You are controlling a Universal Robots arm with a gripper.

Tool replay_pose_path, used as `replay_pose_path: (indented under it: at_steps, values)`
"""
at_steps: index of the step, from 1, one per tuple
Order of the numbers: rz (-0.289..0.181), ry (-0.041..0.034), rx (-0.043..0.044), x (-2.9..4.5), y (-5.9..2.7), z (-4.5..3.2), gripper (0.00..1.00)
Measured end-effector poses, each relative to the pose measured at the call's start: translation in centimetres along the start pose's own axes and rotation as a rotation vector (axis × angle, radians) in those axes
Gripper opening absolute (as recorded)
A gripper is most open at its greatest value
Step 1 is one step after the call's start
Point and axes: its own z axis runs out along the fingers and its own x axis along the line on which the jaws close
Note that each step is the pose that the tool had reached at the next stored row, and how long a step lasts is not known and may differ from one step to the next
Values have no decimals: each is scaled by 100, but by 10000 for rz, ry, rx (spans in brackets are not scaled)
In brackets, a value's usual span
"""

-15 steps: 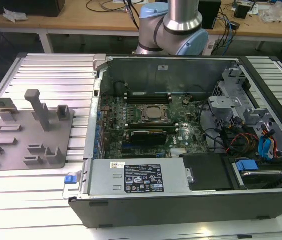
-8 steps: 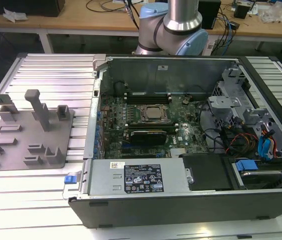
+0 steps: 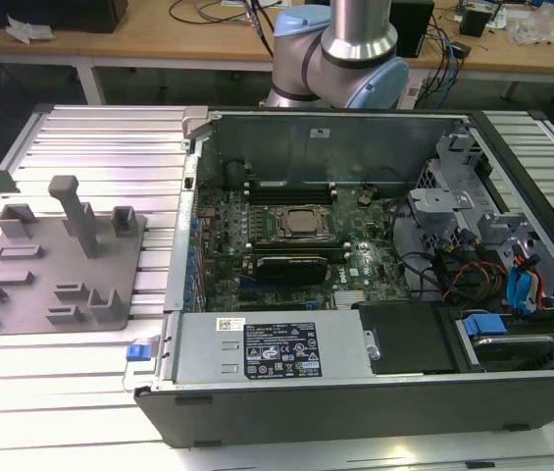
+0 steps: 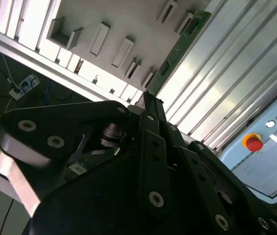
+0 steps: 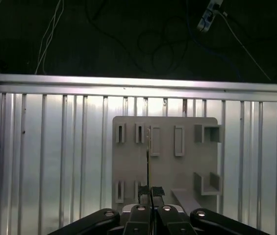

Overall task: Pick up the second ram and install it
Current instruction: 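Pick up the second ram and move it above second insertion slot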

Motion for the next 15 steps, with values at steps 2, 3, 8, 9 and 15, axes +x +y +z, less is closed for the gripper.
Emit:
replay_pose_path:
  at_steps: [2, 3, 8, 9, 15]
  values:
    - [-1, -1, -1, -1, 1, -31, 9]
    - [0, -1, 0, -1, 1, -42, 9]
    - [0, -8, 1, -5, 6, -175, 9]
    - [-1, -9, 1, -5, 6, -187, 9]
    - [-1, -11, 1, -6, 8, -238, 9]
